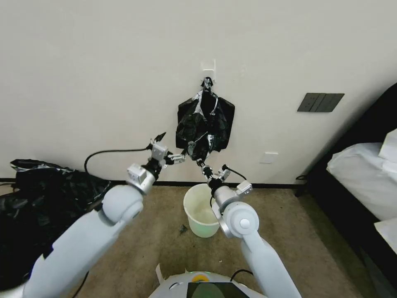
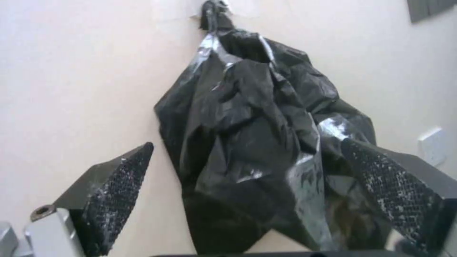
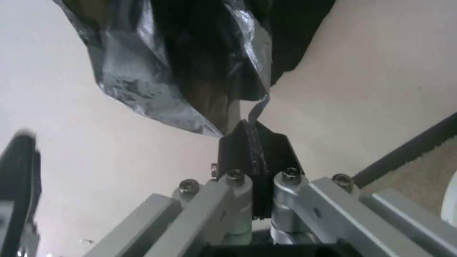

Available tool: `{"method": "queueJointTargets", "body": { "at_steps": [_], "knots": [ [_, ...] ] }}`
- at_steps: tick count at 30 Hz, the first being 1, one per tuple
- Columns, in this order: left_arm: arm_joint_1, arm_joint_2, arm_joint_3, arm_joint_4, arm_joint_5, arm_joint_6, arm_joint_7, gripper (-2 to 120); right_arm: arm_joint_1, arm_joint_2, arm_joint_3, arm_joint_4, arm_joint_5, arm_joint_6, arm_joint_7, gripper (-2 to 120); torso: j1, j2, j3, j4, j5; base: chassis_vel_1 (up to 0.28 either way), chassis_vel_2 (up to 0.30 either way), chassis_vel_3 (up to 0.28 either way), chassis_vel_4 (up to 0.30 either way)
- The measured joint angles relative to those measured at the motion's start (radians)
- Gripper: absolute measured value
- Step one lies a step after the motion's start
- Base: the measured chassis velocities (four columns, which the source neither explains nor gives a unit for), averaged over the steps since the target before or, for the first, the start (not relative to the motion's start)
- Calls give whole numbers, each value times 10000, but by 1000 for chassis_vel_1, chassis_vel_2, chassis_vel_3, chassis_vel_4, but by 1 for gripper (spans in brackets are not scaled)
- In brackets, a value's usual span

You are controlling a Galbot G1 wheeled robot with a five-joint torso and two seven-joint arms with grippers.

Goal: Place a trash bag onto the trash bin.

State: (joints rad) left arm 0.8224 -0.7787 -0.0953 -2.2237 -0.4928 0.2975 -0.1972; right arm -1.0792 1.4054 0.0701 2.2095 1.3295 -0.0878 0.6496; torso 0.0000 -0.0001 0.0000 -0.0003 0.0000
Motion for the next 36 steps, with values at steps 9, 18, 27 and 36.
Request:
{"method": "queueJointTargets", "body": {
  "at_steps": [9,18,27,36],
  "knots": [
    [-2094,0,1604,875,50,991,45,100,-20,-5,-227,179,-29,1,22,0,0,0,0,2,-1,0,0,0,0],
    [-3283,-126,2480,1545,161,1768,-322,99,-21,87,-235,243,-36,7,42,0,0,0,0,3,0,0,0,0,0],
    [-3407,-235,2811,1665,349,1983,-472,72,-38,124,-251,288,-31,13,-4,0,0,0,0,3,-1,0,0,0,0],
    [-3307,-447,3157,1533,371,2136,-633,95,-42,176,-236,173,-57,10,-165,0,0,0,-1,4,0,0,0,0,0]
  ]
}}
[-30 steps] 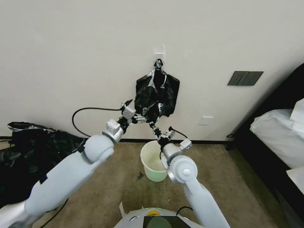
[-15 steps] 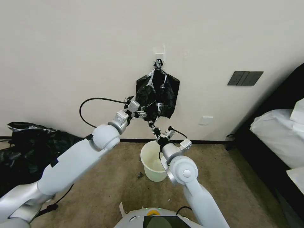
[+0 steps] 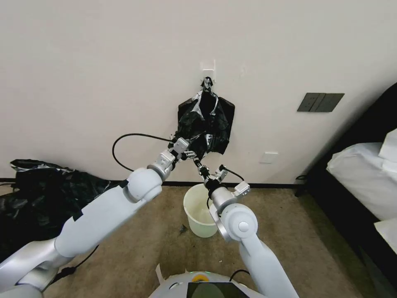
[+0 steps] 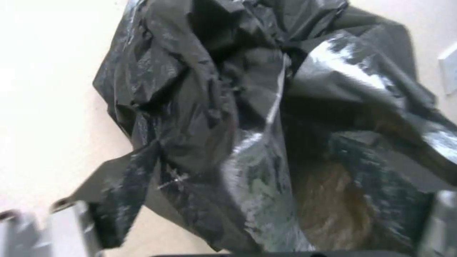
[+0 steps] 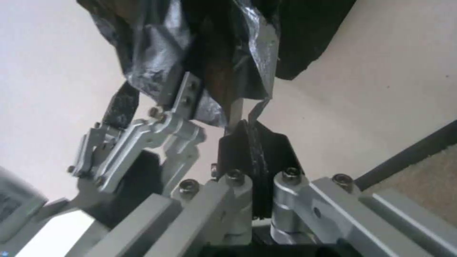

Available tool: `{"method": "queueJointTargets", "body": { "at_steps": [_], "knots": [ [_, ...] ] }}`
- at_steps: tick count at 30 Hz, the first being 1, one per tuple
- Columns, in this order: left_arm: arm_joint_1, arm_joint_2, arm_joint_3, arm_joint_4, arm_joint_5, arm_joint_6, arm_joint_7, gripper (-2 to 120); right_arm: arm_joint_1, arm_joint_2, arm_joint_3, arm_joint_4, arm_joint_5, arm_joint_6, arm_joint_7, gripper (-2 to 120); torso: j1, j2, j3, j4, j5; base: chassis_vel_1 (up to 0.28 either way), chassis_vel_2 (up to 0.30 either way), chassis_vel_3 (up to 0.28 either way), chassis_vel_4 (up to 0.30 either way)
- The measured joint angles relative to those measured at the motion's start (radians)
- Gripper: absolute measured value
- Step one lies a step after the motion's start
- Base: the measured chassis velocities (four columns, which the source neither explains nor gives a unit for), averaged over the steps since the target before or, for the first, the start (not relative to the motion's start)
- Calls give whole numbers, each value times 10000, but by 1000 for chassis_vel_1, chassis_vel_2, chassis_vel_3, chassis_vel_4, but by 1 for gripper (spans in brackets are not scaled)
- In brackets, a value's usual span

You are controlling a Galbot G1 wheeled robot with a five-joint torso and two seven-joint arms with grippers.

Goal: Place a trash bag onto the trash bin.

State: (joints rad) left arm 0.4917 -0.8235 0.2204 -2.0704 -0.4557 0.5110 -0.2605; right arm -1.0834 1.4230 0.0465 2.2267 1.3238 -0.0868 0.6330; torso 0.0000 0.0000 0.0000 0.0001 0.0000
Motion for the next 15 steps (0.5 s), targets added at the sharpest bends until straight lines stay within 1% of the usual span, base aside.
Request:
{"method": "queueJointTargets", "body": {
  "at_steps": [2,7,9,12,13,14,15],
  "knots": [
    [-232,-156,164,228,42,13,-100,99,2,64,-21,-59,-39,-2,-37,0,0,0,0,-1,1,0,0,0,0],
    [-722,-511,561,700,93,157,-322,100,67,209,-67,-146,-125,-4,-46,0,0,0,0,-2,0,0,0,0,0],
    [-785,-565,610,770,95,221,-355,100,76,216,-73,-156,-129,-5,-47,0,0,0,0,-3,0,0,0,0,0],
    [-988,-764,728,1013,96,489,-620,88,57,172,-31,-188,-141,-6,-47,0,0,-1,0,-1,0,0,0,0,0],
    [-988,-764,728,1013,96,489,-620,88,57,172,-31,-188,-141,-6,-47,0,0,-1,0,-1,0,0,0,0,0],
    [-1038,-818,732,1090,96,543,-735,82,39,133,30,-197,-142,-6,-46,0,0,0,0,-1,1,0,0,0,0],
    [-1066,-845,731,1125,97,563,-786,78,26,105,81,-199,-143,-8,-47,0,0,0,0,-1,1,0,0,0,0]
  ]
}}
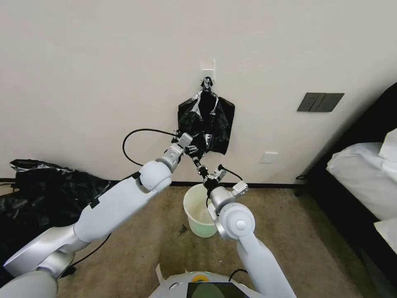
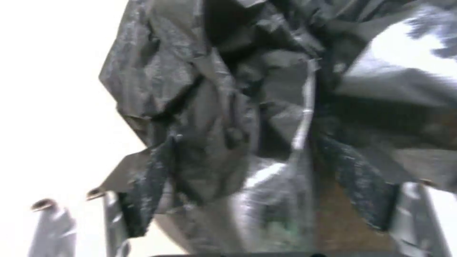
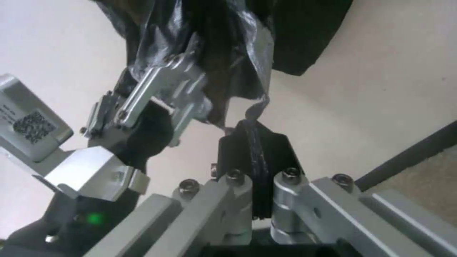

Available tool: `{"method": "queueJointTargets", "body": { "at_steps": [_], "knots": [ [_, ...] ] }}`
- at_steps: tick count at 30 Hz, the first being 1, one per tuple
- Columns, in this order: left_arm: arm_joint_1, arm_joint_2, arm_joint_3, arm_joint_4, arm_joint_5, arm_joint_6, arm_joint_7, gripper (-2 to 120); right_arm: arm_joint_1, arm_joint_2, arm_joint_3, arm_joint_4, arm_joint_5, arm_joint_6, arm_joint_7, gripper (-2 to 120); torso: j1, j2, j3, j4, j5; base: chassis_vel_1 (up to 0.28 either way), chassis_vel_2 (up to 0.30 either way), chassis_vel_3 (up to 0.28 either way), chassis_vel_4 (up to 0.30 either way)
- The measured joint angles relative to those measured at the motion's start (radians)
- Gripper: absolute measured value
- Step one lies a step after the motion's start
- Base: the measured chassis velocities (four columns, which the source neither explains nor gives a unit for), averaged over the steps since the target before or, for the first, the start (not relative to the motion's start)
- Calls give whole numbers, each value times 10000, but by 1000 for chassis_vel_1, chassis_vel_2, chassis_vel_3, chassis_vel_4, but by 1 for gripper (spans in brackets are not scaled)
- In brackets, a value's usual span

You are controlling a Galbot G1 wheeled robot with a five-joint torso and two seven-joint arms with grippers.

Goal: Place a trash bag onto the trash bin.

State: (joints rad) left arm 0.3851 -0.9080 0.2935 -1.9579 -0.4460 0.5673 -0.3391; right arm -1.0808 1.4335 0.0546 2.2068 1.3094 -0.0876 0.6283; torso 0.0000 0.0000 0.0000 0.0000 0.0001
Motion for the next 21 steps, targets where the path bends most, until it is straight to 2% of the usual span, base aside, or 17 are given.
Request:
{"method": "queueJointTargets", "body": {
  "at_steps": [2,5,6,10,13,14,15,18,19,20,21],
  "knots": [
    [-15,-16,-10,11,2,8,-27,75,-7,-20,27,-1,0,-1,1,0,0,0,0,0,0,0,0,0,0],
    [-26,-42,-183,-26,5,9,-115,58,-45,-137,210,0,1,-7,1,0,0,0,0,1,0,0,0,0,0],
    [-26,-42,-183,-26,5,9,-115,58,-45,-137,210,0,1,-7,1,0,0,0,0,1,0,0,0,0,0],
    [77,-18,-435,-155,-64,-19,-242,39,-79,-210,391,-23,4,-30,-16,0,0,0,0,0,0,0,0,0,0],
    [152,11,-563,-237,-156,-25,-336,32,-86,-213,438,-26,3,-42,-31,0,0,0,0,1,0,0,0,0,0],
    [270,48,-728,-356,-302,-45,-449,25,-112,-208,455,-26,-74,-75,-75,0,0,0,0,1,0,0,0,0,0],
    [270,48,-728,-356,-302,-45,-449,25,-112,-208,455,-26,-74,-75,-75,0,0,0,0,1,0,0,0,0,0],
    [410,125,-869,-596,-634,-178,-687,15,-261,-211,442,-27,-664,-261,-385,0,0,0,0,3,-1,0,0,0,0],
    [425,146,-909,-699,-802,-250,-805,8,-417,-247,386,-11,-1359,-438,-768,3,0,0,0,2,0,0,0,0,0],
    [425,146,-909,-699,-802,-250,-805,8,-417,-247,386,-11,-1359,-438,-768,3,0,0,0,2,0,0,0,0,0],
    [422,148,-918,-721,-903,-299,-856,3,-546,-292,327,52,-1857,-511,-1080,7,-1,0,0,1,0,0,0,0,0]
  ]
}}
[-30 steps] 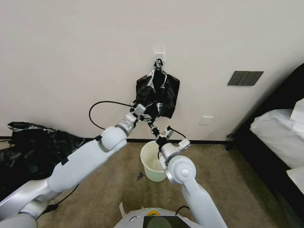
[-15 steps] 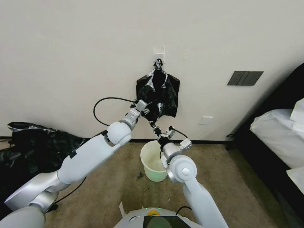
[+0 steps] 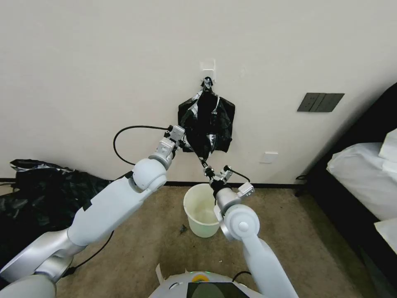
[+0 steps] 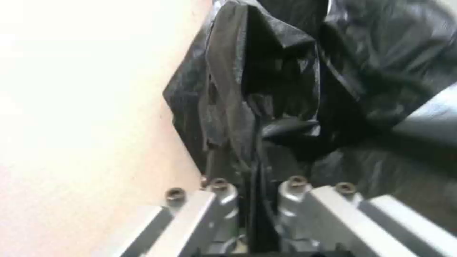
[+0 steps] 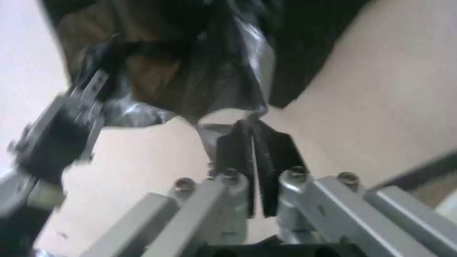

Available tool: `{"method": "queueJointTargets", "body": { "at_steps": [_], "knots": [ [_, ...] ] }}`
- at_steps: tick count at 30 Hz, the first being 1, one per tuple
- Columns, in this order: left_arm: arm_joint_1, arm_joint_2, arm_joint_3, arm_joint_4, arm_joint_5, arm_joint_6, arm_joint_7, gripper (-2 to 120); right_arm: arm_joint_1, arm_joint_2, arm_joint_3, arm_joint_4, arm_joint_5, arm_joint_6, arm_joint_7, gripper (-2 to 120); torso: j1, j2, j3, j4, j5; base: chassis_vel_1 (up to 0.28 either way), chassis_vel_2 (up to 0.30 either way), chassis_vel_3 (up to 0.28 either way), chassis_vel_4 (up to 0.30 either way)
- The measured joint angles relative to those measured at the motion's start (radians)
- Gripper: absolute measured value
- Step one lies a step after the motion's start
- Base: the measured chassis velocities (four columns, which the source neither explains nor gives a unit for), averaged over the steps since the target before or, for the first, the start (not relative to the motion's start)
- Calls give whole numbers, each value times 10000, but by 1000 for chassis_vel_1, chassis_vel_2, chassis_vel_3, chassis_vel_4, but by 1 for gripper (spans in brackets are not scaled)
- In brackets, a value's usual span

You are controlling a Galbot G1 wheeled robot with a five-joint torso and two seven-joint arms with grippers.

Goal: Place a trash bag onto the trash bin.

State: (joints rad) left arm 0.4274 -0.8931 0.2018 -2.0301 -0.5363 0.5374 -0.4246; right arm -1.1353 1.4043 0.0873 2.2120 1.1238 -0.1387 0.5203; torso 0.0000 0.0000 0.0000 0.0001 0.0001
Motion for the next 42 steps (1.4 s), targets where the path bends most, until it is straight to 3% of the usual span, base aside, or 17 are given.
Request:
{"method": "queueJointTargets", "body": {
  "at_steps": [5,9,16,21,25,33,42],
  "knots": [
    [-41,-78,-36,76,-244,-118,-197,0,-698,-437,-207,339,-3018,-94,-1222,27,0,0,0,-2,0,0,0,0,0],
    [-59,-79,-34,93,-287,-118,-282,0,-824,-708,-56,580,-4218,14,-1500,37,0,0,0,-2,0,0,0,0,0],
    [-163,-16,224,65,-372,-119,-322,0,864,-1741,670,661,-7075,-573,-2086,68,1,0,0,-1,0,0,0,0,0],
    [-274,-77,317,110,-385,-119,-322,0,2167,-1808,-32,42,-7296,-1410,-1646,82,1,0,1,1,0,0,0,0,0],
    [-318,-39,372,114,-397,-118,-321,0,3372,-1325,-1041,-873,-7551,-2613,-853,98,1,-1,1,1,-2,0,0,0,0],
    [-207,28,305,-39,-429,-168,-285,0,4136,-767,-1635,-2303,-9043,-3623,-119,100,1,0,1,-2,-2,0,0,0,0],
    [25,141,94,-275,-470,-257,-226,0,4297,-610,-1537,-2867,-10438,-3864,18,100,1,-1,1,-2,-2,0,0,0,0]
  ]
}}
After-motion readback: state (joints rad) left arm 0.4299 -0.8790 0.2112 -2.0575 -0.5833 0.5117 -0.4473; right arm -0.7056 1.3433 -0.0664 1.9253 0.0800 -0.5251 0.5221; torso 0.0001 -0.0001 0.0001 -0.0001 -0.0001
